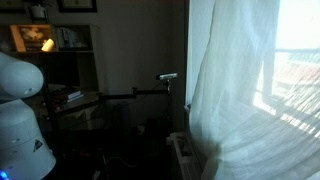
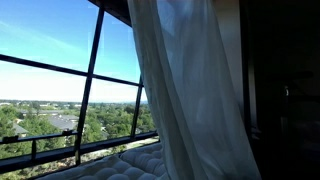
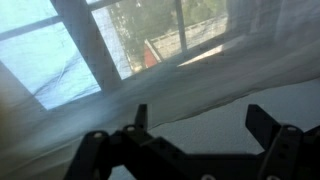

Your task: Open the curtain

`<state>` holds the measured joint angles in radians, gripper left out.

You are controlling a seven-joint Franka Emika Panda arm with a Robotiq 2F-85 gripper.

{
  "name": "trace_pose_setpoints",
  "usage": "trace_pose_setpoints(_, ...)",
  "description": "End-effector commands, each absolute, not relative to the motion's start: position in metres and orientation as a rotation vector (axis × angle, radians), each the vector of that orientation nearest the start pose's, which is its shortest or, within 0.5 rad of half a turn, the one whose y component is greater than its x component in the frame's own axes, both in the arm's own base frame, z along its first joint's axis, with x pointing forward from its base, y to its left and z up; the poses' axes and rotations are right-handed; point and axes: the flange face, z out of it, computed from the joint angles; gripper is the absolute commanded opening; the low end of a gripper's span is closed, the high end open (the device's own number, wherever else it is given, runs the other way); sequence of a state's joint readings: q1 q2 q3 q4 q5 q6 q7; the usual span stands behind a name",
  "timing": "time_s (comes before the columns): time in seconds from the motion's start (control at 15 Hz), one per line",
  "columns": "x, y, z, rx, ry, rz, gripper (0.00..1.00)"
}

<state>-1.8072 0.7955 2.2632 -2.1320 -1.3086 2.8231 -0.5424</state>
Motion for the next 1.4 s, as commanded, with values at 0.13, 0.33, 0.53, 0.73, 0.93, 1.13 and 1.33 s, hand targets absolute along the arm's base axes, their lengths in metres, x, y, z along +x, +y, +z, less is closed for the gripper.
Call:
trace_pose_setpoints(0.13,0.435,0.142,0.753,1.318,1.586,1.455,1.00)
trace_pose_setpoints(0.33,0.442,0.155,0.765,1.327,1.588,1.417,1.00)
trace_pose_setpoints(0.53,0.451,0.161,0.777,1.340,1.574,1.357,1.00)
trace_pose_setpoints(0.73,0.457,0.168,0.789,1.341,1.571,1.304,1.00)
trace_pose_setpoints(0.93,0.457,0.184,0.796,1.290,1.578,1.244,1.00)
trace_pose_setpoints(1.13,0.455,0.203,0.794,1.151,1.691,1.212,1.00)
trace_pose_setpoints(1.33,0.459,0.217,0.789,1.061,1.764,1.190,1.00)
